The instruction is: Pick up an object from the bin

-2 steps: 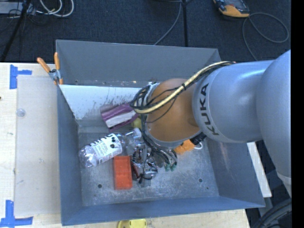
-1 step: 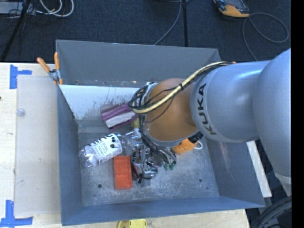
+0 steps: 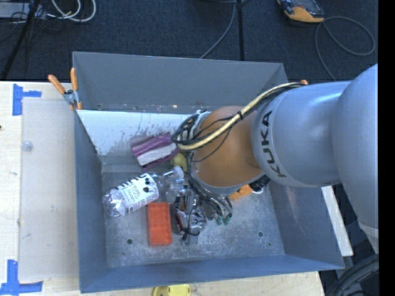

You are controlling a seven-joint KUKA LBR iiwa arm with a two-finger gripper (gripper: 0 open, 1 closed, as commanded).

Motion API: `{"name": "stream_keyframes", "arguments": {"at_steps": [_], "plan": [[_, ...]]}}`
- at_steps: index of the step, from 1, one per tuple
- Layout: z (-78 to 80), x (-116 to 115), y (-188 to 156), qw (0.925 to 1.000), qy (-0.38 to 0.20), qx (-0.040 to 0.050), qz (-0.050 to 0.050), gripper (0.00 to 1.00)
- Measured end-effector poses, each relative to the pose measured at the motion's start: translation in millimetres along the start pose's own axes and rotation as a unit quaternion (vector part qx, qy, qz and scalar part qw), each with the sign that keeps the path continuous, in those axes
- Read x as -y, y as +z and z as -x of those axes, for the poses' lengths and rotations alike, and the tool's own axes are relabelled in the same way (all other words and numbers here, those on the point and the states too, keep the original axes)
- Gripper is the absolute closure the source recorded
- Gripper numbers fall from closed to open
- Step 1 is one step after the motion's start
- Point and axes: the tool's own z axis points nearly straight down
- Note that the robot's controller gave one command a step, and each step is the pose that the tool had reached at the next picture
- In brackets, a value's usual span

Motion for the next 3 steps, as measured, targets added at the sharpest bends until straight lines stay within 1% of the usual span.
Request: {"name": "stream_keyframes", "arguments": {"at_steps": [1, 2, 3], "plan": [[-8.0, -2.6, 0.1, 0.9994, 0.034, -0.0031, -0.001, 0.0], [2.1, 13.6, 6.2, 0.9981, 0.061, -0.0007, 0.001, 0.0], [42.1, 67.6, 21.9, 0.9968, 0.08, -0.0083, -0.001, 1.0]]}}
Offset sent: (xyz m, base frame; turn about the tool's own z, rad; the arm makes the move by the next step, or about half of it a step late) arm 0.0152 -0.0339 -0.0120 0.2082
